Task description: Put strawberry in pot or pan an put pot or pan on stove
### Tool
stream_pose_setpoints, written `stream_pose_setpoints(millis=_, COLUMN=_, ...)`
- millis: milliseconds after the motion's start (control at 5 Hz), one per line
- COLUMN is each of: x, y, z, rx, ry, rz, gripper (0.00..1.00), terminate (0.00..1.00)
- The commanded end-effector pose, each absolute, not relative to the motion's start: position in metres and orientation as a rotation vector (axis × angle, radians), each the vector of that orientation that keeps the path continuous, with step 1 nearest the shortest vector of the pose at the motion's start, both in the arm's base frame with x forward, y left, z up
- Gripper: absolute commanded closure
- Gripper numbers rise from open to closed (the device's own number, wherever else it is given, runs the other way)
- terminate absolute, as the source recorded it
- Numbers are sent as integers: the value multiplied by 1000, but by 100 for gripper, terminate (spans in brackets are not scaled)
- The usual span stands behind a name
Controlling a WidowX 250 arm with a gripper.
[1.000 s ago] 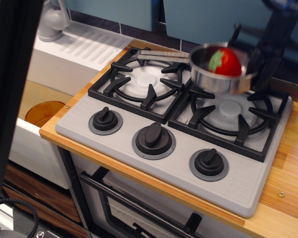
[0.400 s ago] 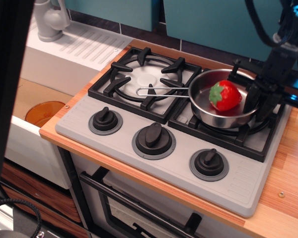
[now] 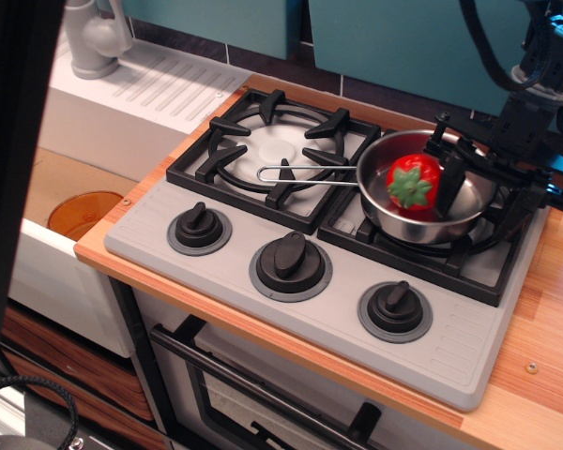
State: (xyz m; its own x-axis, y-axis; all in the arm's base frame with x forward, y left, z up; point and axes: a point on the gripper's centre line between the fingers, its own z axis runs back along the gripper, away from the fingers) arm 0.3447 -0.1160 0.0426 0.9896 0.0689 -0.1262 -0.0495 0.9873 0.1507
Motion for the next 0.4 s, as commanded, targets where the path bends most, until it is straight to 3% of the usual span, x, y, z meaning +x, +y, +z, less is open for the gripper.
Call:
stream_pose_setpoints(millis=0, x=363, y=-104, z=115, rx=118, ry=58, rz=36, gripper=0, terminate=0)
stream_pose_setpoints(millis=200, x=365, y=-82, z=133, rx=128, ry=64, rz=7, gripper=0, terminate=0)
